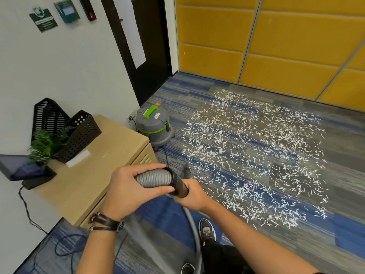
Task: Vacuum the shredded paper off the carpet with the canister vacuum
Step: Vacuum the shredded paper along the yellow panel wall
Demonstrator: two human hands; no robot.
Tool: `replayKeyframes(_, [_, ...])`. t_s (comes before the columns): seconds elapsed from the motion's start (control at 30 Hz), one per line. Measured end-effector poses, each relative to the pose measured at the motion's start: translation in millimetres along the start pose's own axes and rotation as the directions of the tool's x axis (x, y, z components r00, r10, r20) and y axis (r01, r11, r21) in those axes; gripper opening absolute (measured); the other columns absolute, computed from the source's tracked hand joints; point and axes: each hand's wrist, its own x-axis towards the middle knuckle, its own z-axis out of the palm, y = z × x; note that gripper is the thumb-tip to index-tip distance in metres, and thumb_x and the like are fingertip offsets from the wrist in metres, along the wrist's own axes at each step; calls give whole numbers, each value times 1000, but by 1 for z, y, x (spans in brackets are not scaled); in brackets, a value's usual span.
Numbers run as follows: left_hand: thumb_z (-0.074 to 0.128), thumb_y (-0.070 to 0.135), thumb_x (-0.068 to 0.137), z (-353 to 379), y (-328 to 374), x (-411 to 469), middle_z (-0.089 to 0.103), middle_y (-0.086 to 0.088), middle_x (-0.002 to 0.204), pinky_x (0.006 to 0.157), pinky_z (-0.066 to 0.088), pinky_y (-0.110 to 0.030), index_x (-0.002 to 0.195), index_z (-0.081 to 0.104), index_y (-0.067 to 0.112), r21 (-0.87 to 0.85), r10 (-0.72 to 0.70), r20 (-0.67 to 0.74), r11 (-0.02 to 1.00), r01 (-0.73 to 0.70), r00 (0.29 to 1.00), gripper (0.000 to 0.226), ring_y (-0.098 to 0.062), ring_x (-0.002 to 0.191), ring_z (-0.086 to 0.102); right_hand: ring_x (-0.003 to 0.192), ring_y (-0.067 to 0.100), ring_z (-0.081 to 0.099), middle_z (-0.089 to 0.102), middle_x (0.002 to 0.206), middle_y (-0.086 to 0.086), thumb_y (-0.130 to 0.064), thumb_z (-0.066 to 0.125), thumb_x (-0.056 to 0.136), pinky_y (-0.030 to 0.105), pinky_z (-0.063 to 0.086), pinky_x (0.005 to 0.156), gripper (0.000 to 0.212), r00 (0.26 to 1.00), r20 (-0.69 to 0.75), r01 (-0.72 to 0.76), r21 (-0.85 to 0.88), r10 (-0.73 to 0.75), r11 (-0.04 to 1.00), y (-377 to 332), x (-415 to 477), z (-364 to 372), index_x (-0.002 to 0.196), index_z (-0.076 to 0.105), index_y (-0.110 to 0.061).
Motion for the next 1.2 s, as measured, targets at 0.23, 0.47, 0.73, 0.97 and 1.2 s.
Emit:
replayKeyframes(0.23, [97, 53, 55, -6, 41, -19, 77, 29, 98, 85, 53, -11, 104, 82, 42, 50, 117, 7, 992, -117, 993, 52, 6, 94, 73, 58, 14, 36, 40, 62, 0, -8, 64, 65, 43, 28, 52, 20, 999, 21, -29, 61, 27, 998, -23, -52, -7, 68, 45, -5])
replayKeyframes(0.47, [96, 56, 56, -12, 60, -50, 78, 27, 100, 86, 56, -16, 106, 81, 39, 19, 182, 46, 983, -183, 982, 55, 4, 94, 74, 56, 9, 33, 38, 59, -8, -7, 62, 65, 34, 25, 53, 25, 1000, -4, 11, 58, -11, 998, -41, -96, 1, 62, 41, -21])
replayKeyframes(0.73, [91, 63, 61, 5, 72, -67, 77, 26, 105, 89, 60, -29, 110, 80, 40, 95, 167, -16, 982, -165, 986, 55, 2, 99, 74, 59, 5, 35, 42, 60, -13, -4, 63, 72, 29, 28, 54, 36, 994, -102, 43, 91, -34, 995, -44, -111, -9, 67, 49, -36])
replayKeyframes(0.97, [92, 64, 60, 48, 77, -88, 78, 23, 104, 89, 62, -37, 110, 81, 37, 105, 103, 67, 988, -110, 992, 58, 1, 98, 74, 52, 2, 30, 39, 51, -15, 4, 65, 71, 20, 23, 49, 45, 999, -26, -39, 6, 39, 999, -23, -142, -26, 58, 43, -34])
replayKeyframes(1.2, [91, 61, 59, 59, 114, -121, 78, 24, 104, 91, 59, -27, 108, 82, 34, 76, 135, 11, 988, -135, 991, 57, 0, 98, 75, 54, 5, 31, 38, 56, -10, 0, 62, 69, 22, 25, 51, 26, 999, -35, 26, 72, -23, 997, -21, -193, -37, 63, 43, -17])
